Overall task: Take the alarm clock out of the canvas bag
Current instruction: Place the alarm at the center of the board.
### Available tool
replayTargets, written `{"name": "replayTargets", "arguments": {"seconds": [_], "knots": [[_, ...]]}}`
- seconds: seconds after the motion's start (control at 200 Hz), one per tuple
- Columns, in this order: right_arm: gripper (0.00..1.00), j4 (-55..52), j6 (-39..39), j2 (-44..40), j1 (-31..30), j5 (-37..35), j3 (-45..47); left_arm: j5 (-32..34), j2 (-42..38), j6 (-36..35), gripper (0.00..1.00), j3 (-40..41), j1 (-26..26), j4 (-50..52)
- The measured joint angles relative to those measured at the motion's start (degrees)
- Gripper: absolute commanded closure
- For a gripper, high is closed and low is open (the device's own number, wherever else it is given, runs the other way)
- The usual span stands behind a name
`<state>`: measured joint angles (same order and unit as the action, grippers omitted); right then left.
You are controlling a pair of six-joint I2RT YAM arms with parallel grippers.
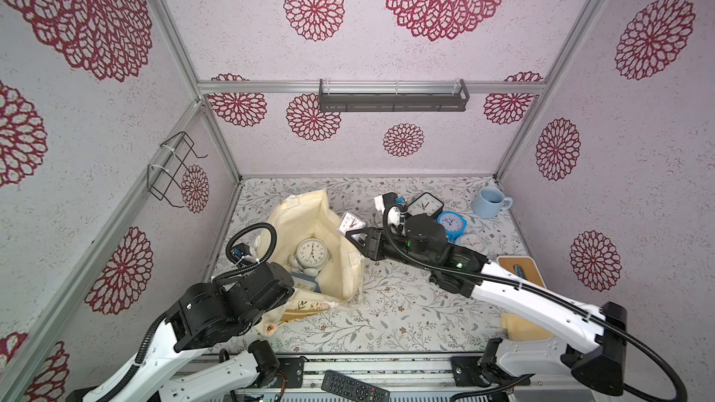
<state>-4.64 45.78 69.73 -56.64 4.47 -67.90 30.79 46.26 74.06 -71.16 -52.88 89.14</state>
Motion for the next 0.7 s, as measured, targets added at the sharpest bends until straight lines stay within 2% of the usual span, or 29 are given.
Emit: {"name": "replayTargets", "arguments": {"seconds": [0.1, 0.2, 0.3, 0.45, 0.7], "knots": [[0.71, -5.4, -1.3, -5.7, 4.9, -0.8, 0.9, 0.0, 0.5, -0.2, 1.0, -0.2, 0.1, 0.0], [0.71, -9.9, -1.0, -10.3, 13.2, -1.5, 4.3, 0.0, 1.1, -1.0, 1.0, -0.2, 0.1, -0.8], [0.7, -12.8, 0.4, -11.2, 21.4, -0.2, 9.0, -0.4, 1.4, -2.7, 1.0, 0.0, 0.1, -2.5], [0.71, -14.2, 3.0, -4.5, 28.4, 3.3, 16.6, -2.1, 2.3, -4.9, 1.0, 1.7, 0.1, -5.3], [0.69, -14.0, 5.8, 6.8, 30.6, 4.9, 21.2, -3.7, 3.5, -6.2, 1.0, 4.2, 0.1, -9.1]]}}
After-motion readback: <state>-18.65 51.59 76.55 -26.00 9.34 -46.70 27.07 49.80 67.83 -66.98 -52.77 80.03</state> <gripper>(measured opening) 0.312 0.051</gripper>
